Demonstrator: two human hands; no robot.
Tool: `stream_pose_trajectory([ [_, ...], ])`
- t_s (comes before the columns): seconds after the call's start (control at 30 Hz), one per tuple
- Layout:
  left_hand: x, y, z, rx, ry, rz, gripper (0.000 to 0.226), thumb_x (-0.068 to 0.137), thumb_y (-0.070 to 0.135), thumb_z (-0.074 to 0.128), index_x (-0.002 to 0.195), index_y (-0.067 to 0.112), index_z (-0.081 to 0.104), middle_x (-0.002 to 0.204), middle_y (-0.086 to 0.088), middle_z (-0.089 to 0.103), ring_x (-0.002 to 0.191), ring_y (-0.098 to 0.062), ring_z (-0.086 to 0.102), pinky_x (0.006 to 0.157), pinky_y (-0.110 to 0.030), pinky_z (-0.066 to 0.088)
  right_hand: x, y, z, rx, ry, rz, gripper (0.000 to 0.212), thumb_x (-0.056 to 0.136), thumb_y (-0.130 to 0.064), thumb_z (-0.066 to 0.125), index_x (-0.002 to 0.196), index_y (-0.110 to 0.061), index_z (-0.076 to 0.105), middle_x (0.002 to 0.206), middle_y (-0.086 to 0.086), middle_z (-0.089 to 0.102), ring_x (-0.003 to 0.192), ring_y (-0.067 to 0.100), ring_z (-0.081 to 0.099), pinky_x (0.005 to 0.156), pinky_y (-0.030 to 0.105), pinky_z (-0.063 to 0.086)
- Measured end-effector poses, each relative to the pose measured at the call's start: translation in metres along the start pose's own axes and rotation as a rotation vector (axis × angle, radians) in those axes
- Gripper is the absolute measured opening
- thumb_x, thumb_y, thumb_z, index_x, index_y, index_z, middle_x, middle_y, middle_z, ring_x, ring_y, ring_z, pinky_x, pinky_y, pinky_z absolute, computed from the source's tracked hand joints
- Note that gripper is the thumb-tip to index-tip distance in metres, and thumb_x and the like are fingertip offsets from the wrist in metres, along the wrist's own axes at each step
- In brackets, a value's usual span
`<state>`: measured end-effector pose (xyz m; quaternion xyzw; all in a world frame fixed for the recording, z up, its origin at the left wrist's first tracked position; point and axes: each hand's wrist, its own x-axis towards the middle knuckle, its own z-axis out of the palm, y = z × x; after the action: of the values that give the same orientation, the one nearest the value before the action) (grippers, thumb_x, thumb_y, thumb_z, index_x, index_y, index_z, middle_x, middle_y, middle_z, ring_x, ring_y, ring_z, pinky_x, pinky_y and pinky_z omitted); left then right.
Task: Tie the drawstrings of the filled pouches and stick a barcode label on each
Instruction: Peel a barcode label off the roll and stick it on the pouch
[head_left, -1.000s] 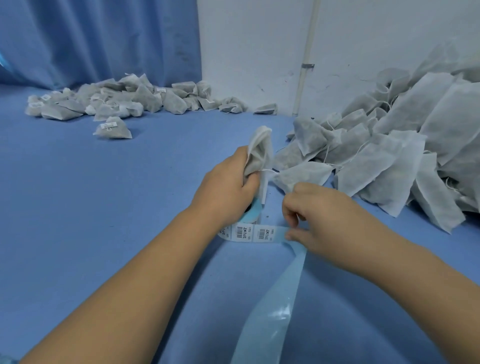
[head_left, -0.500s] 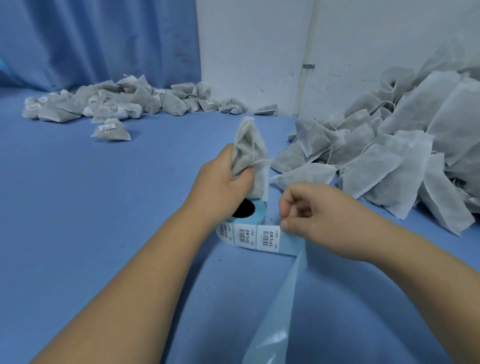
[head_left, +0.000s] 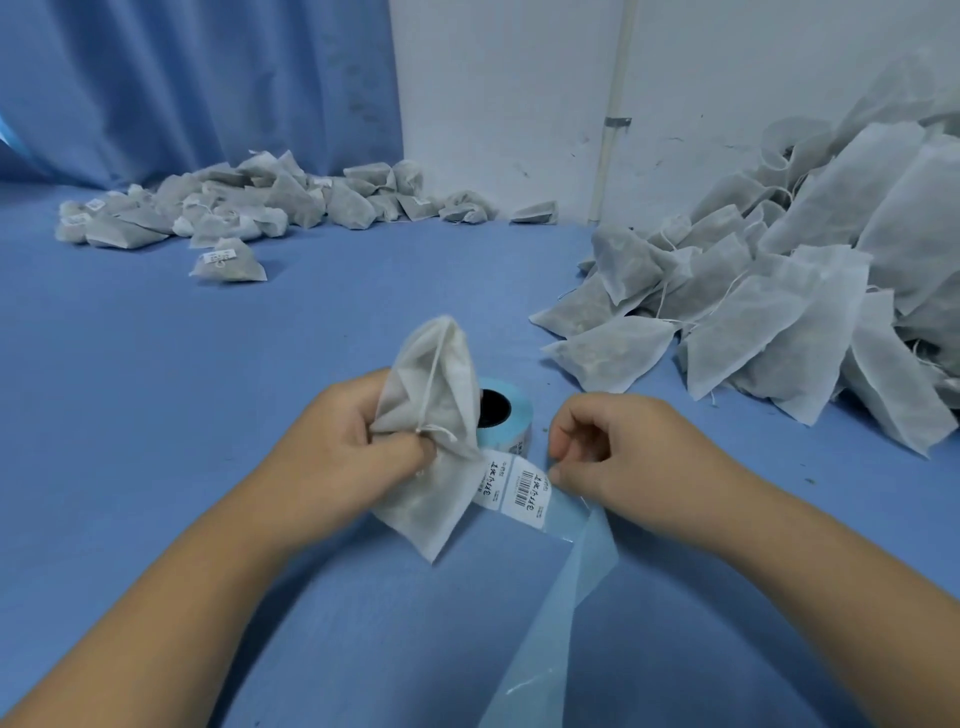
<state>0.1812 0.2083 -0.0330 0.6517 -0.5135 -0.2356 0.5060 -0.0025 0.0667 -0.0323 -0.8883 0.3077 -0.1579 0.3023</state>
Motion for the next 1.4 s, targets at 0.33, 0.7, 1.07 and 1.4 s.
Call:
stream_pose_trajectory([
  [0.33,0.019,0.004,0.008,-0.208,-0.002,-0.052,0.036,0.071,0.01,0.051,0.103,0.011,0.067,0.108,0.002,0.076,0.103,-0.015,0.07,0.082,-0.026,0.057,-0.012,-0.019,-0.005,-0.479,-0.097,-0.354,0.025,0.094,-0.018,0.051,0.104,-0.027,0.071,0.087,-0.017,0.039,0.081,0.006,0.046,0.079,0.029,0.045],
  [0.7,0.008,-0.001,0.008,-0.156,0.114,-0.008,0.022,0.067,0.016,0.055,0.062,0.035,0.067,0.065,0.015,0.064,0.061,0.001,0.061,0.054,-0.012,0.047,-0.008,-0.017,0.005,0.001,-0.083,-0.014,0.02,0.082,-0.011,0.069,0.081,-0.026,0.056,0.075,-0.012,0.063,0.066,0.002,0.055,0.063,0.019,0.046],
  [1.07,-0.044,0.002,0.01,0.098,0.279,-0.086,0.086,0.088,0.004,0.058,0.119,0.08,0.032,0.097,0.027,0.064,0.067,0.002,0.059,0.06,-0.014,0.048,-0.018,-0.02,0.006,0.763,-0.221,0.141,0.019,0.087,0.002,0.065,0.083,-0.014,0.056,0.074,0.007,0.067,0.063,0.017,0.063,0.056,0.019,0.046],
  [1.4,-0.04,0.008,0.04,-0.083,0.127,-0.451,0.04,0.084,0.004,0.052,0.068,0.03,0.078,0.055,0.003,0.048,0.057,-0.015,0.04,0.053,-0.024,0.035,-0.022,-0.031,0.02,1.25,-0.138,0.169,0.025,0.084,0.01,0.058,0.071,-0.009,0.068,0.078,0.013,0.067,0.064,0.019,0.067,0.055,0.02,0.053],
])
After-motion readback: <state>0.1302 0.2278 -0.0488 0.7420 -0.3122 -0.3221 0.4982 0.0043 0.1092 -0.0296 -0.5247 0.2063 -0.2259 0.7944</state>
